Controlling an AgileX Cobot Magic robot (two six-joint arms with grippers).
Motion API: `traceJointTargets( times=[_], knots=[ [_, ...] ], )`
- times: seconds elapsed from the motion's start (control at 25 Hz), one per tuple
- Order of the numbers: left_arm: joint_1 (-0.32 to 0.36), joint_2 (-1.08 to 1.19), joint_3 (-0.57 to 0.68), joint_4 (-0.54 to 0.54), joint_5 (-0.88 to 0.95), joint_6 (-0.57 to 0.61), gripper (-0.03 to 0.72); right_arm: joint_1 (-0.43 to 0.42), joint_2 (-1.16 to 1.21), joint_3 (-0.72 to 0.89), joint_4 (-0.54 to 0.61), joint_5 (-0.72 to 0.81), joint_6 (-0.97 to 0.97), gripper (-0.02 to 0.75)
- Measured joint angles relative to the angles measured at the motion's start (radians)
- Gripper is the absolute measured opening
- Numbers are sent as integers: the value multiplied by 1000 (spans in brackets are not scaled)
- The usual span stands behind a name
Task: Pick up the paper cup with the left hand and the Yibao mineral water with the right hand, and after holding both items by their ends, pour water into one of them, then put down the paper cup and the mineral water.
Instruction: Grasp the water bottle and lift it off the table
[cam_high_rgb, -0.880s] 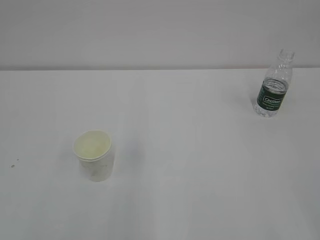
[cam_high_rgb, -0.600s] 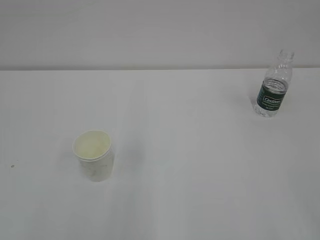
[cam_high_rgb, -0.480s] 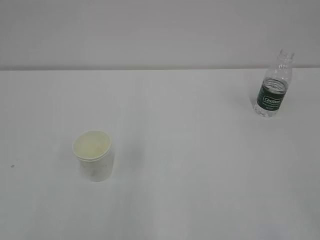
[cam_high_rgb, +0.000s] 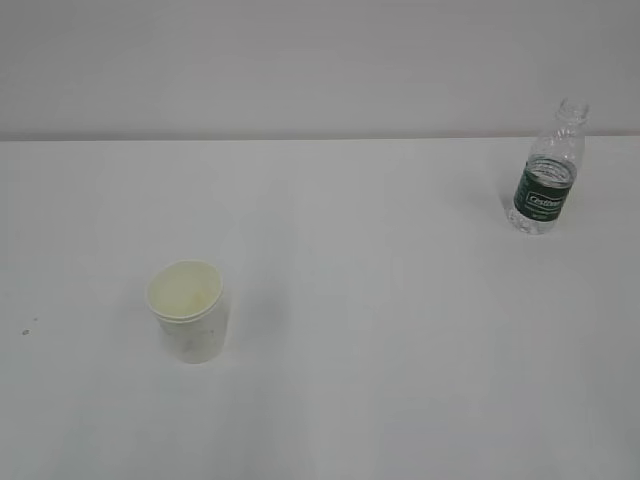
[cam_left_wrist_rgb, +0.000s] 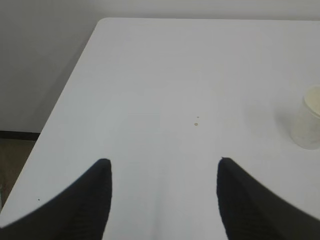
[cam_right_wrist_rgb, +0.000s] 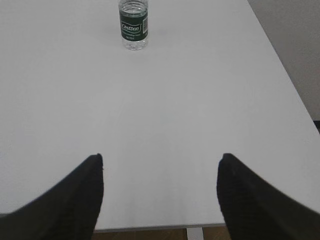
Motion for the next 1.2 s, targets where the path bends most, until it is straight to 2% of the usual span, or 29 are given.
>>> traceJointTargets(
  times=[1.2],
  knots=[
    [0, 2, 0, -25, 2, 0, 466, 0, 0, 0, 0, 0, 0, 536]
  ],
)
